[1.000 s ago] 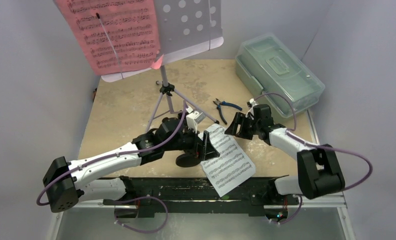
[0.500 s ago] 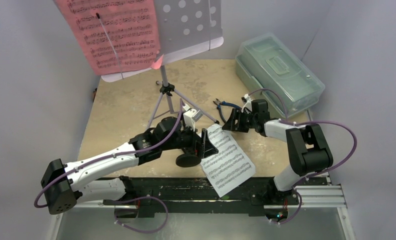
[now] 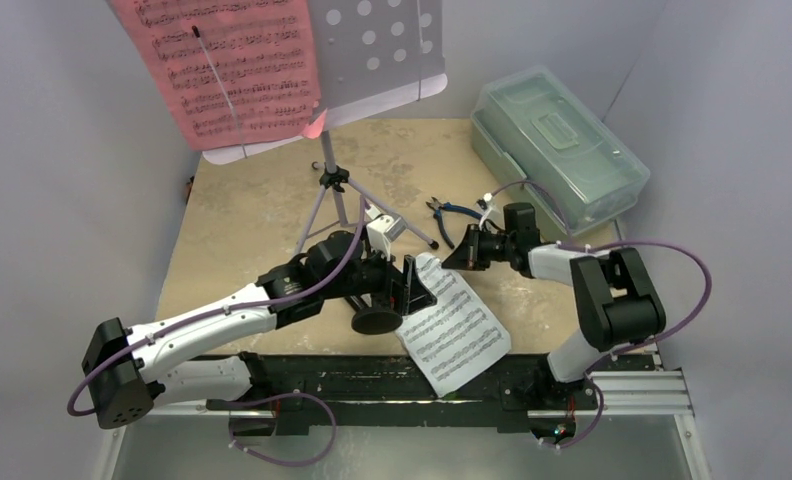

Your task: Set up the instrument practice props

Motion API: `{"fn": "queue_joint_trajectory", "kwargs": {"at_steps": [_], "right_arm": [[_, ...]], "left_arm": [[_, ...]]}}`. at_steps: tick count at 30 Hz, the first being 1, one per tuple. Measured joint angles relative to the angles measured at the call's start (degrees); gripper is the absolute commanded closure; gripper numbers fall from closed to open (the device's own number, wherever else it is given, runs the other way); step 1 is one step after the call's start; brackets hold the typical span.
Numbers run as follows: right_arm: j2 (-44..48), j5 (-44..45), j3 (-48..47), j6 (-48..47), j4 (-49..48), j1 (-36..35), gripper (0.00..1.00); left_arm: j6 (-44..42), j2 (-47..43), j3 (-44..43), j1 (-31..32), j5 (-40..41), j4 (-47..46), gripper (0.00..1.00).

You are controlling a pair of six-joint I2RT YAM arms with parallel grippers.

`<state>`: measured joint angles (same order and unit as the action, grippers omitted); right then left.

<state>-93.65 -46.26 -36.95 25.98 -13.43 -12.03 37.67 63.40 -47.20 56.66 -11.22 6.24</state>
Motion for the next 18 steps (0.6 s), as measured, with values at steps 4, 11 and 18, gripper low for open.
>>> {"fn": "queue_joint_trajectory", "kwargs": {"at_steps": [4, 11, 18], "right_arm": [[9.6, 0.8, -1.7, -1.4, 7.7, 0.0, 1.0], [29.8, 3.7, -12.3, -5.3, 20.1, -0.1, 1.0], [37.6, -2.6, -19.6, -8.7, 24.2, -6.3, 1.0]], "left_arm": [[-0.8, 0.0, -2.6, 0.0, 0.8, 2.1, 0.11], [-3.4, 0.8, -13.8, 0.0, 5.3, 7.3, 0.12], [-9.1, -0.6, -24.8, 0.0, 13.3, 13.5, 0.05]]}}
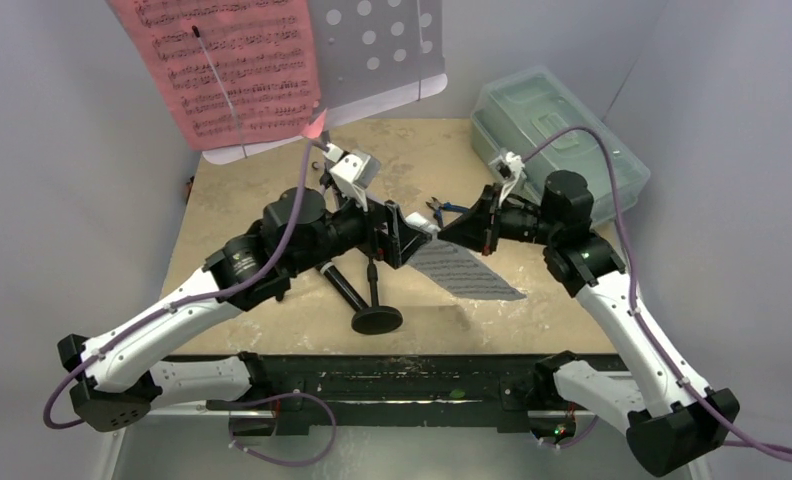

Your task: Set up the instrument practice props

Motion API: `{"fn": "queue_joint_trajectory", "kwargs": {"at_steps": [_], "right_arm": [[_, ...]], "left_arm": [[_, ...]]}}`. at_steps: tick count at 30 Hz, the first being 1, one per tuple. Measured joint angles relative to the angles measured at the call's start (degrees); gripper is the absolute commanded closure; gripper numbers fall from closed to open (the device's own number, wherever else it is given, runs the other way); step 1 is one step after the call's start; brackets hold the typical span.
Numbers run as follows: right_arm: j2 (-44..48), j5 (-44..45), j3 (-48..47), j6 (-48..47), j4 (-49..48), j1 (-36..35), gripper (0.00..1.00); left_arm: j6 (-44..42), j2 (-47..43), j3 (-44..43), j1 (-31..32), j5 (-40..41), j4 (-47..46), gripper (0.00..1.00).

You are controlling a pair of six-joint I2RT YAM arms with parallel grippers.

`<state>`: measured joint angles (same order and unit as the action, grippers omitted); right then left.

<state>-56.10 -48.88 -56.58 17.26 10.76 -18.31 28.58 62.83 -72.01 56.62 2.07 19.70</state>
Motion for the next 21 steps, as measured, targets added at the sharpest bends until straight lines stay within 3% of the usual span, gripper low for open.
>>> {"fn": "queue_joint_trajectory", "kwargs": {"at_steps": [5, 9, 12, 18, 21], "right_arm": [[-2.4, -5.0, -1.1, -2.0, 2.8, -8.4, 1.0], [-5.0, -7.3, -2.8, -3.7, 6.3, -12.4, 1.0], [-6.1, -8.0, -5.9, -5.5, 8.9, -14.6, 1.0], [-6.5, -9.3, -10.5, -8.2, 11.3, -16.5, 1.0], [-6.5, -9.3, -10.7, -8.8, 12.5, -16.9, 1.0]], "left_arm": [[-4.7, -1.6, -6.6, -0.2, 1.0, 5.6, 0.02], [-8.3, -0.7, -12.3, -0.3, -4.2, 12.0, 0.05], [-10.1, 1.4, -14.5, -0.3, -9.5, 17.1, 0.18], [-12.3, 6.1, -14.4, -0.3, -16.2, 26.1, 0.24], [-13.2, 6.1, -14.3, -0.3, -17.3, 29.3, 0.35]]}}
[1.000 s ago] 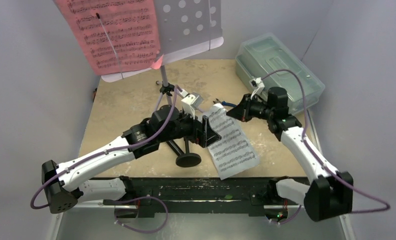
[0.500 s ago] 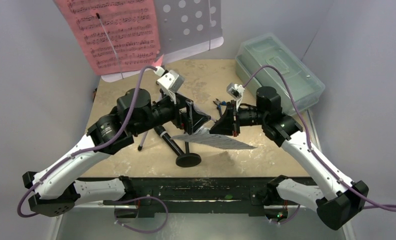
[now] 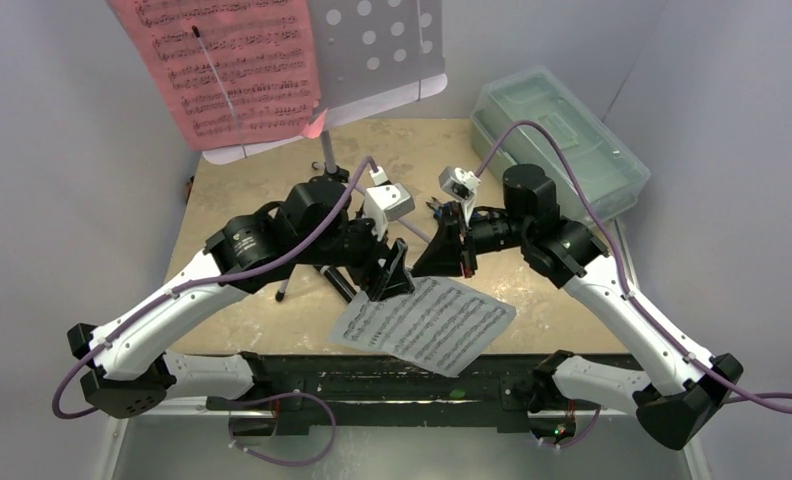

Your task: Set up the instrument practice props

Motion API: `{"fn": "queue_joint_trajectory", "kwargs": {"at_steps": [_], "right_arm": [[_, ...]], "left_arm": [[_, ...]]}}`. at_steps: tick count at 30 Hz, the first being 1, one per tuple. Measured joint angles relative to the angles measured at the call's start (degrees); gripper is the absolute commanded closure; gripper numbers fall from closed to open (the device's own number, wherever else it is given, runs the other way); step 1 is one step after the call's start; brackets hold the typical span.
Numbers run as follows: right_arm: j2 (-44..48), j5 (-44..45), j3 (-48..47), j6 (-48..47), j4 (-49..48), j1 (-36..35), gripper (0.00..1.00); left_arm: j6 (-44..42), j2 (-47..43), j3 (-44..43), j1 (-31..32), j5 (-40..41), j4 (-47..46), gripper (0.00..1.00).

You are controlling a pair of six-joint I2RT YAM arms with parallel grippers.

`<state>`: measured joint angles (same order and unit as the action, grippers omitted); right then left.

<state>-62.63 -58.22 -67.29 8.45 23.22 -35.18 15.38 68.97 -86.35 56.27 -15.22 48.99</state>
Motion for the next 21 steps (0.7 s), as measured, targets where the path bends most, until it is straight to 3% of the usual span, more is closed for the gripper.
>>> {"fn": "queue_joint_trajectory", "kwargs": {"at_steps": [12, 13, 15, 19, 21], "right_arm": [[-1.9, 0.1, -3.3, -2.7, 5.3, -2.1, 1.0], [-1.9, 0.2, -3.5, -2.8, 5.6, -2.1, 0.94], [-1.9, 1.2, -3.6, -3.1, 6.0, -2.1, 0.73], [-1.7, 6.4, -3.5, 0.0, 4.0, -2.0, 0.27], [-1.1, 11.0, -2.8, 3.0, 1.5, -1.8, 0.12]], "left_arm": [[-4.0, 0.0, 0.0, 0.0, -3.5, 6.5, 0.89], [-4.3, 0.0, 0.0, 0.0, -3.1, 6.7, 0.93], [-4.9, 0.1, -0.3, 0.0, -2.3, 6.9, 1.0], [-6.0, 0.0, -2.3, 0.0, 1.2, 6.6, 1.0], [-6.2, -0.8, -3.2, 0.0, 4.2, 5.4, 1.0]]}}
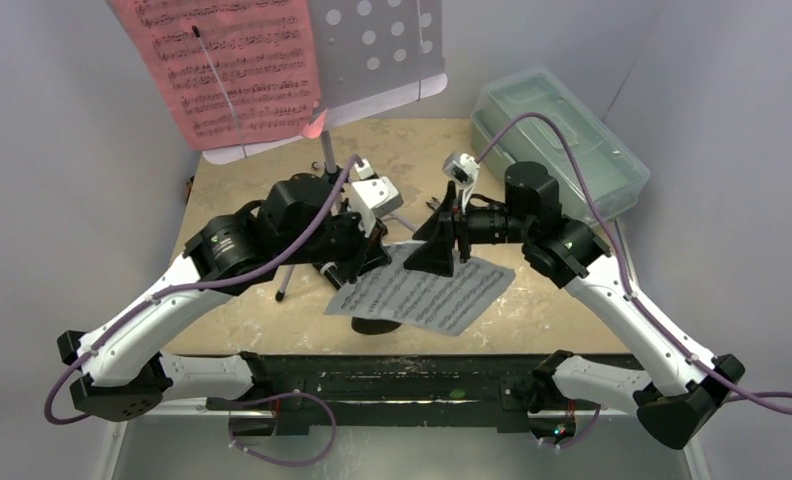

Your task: Set up the instrument practice props

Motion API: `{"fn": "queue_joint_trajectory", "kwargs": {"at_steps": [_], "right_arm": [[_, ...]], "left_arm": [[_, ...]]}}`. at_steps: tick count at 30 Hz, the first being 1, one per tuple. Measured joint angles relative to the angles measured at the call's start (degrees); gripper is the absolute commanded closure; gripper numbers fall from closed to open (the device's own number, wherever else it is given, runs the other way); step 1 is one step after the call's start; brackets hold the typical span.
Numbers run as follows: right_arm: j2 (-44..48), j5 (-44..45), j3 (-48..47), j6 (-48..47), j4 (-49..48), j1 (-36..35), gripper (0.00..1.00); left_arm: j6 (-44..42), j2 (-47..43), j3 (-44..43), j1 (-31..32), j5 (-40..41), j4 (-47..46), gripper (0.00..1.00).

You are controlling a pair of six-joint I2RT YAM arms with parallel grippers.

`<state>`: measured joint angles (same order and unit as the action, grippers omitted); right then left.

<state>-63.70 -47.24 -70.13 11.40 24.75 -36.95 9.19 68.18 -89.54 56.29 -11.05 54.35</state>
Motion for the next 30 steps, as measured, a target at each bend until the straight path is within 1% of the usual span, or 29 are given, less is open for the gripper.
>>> {"fn": "queue_joint_trajectory", "kwargs": {"at_steps": [1, 2, 3, 7, 10, 12, 15, 20, 22, 25, 27, 29, 30], "right_arm": [[0.6, 2.4, 0.8, 2.0, -1.7, 0.7, 0.06], [1.4, 4.3, 1.7, 4.3, -3.2, 1.8, 0.02], [2.1, 5.7, 2.6, 6.1, -4.5, 3.3, 0.01], [6.8, 9.6, 10.1, 16.9, -12.4, 14.0, 0.01], [9.6, 12.5, 14.4, 23.2, -15.7, 18.4, 0.01], [11.7, 14.0, 17.2, 27.7, -18.2, 19.2, 0.01], [15.2, 15.0, 22.3, 34.9, -24.9, 19.6, 0.01], [18.3, 14.9, 27.6, 43.1, -34.4, 19.8, 0.01], [18.8, 14.6, 30.0, 47.2, -41.6, 19.8, 0.01], [18.6, 14.1, 34.4, 55.0, -55.9, 19.6, 0.01], [16.9, 13.8, 36.5, 60.0, -65.5, 18.9, 0.02], [14.9, 13.7, 37.0, 63.5, -72.2, 17.6, 0.09], [14.0, 13.8, 37.2, 65.0, -75.5, 16.8, 0.15]], "left_arm": [[0.0, -0.7, -0.3, 0.0, 1.7, -0.9, 1.0], [0.0, -1.7, -0.4, 0.0, 3.5, -2.1, 1.0], [0.0, -3.0, -0.5, 0.0, 5.7, -3.5, 1.0], [0.7, -8.2, -0.5, 0.0, 13.0, -10.5, 1.0], [1.8, -11.3, -0.5, 0.0, 16.4, -16.9, 1.0], [2.8, -12.5, -0.1, 0.0, 17.7, -21.9, 1.0], [4.8, -13.9, 1.1, 0.0, 18.7, -28.7, 1.0], [8.0, -13.8, 2.3, 0.0, 18.8, -36.9, 1.0], [9.6, -14.2, 4.0, 0.0, 18.8, -40.4, 1.0], [12.7, -14.9, 8.3, 0.0, 19.0, -46.4, 1.0], [14.7, -15.4, 11.7, 0.0, 19.3, -50.7, 1.0], [16.9, -15.6, 14.3, 0.0, 19.9, -54.2, 1.0], [17.9, -15.6, 15.4, 0.0, 20.3, -56.0, 1.0]]}}
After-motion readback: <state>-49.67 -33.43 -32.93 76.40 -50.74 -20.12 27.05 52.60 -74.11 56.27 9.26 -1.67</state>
